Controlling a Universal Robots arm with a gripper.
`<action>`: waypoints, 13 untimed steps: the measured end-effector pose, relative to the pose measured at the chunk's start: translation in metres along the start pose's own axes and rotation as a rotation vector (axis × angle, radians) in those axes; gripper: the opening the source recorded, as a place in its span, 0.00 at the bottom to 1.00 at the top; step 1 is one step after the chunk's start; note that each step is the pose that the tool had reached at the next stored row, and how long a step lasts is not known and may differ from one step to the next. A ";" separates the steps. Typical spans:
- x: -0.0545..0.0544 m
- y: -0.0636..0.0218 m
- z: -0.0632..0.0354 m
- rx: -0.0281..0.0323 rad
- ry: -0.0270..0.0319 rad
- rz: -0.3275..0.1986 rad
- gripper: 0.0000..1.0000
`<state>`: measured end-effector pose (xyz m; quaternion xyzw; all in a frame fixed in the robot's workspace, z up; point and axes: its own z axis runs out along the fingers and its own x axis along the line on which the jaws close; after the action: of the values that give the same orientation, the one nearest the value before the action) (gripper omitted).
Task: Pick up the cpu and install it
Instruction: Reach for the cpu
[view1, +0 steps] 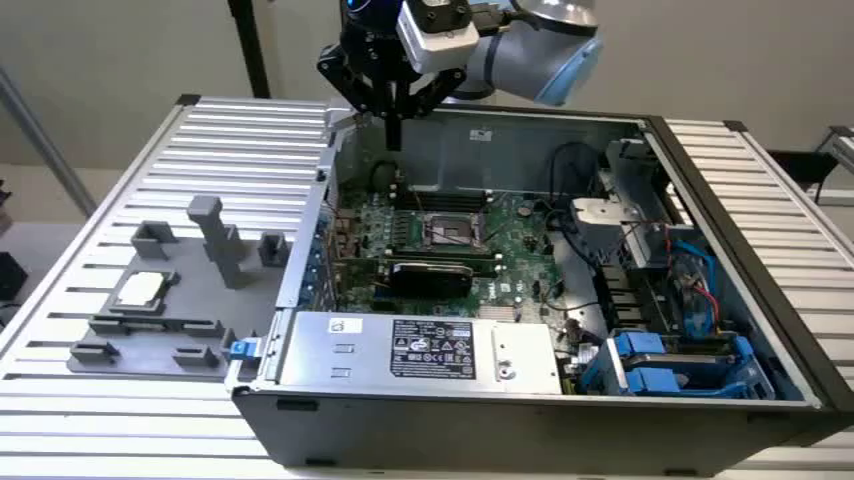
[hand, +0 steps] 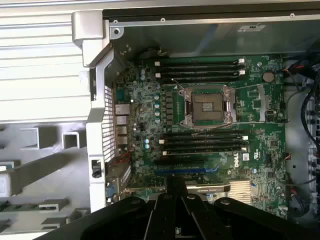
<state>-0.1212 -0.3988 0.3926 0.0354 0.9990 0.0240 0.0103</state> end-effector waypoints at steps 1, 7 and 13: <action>0.000 0.0000 0.0000 0.0000 0.0000 0.000 0.11; 0.000 0.0000 0.0001 -0.0003 0.0000 0.000 0.11; 0.001 -0.0004 0.0000 -0.0003 0.0002 0.000 0.11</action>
<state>-0.1224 -0.3991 0.3926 0.0354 0.9990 0.0242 0.0102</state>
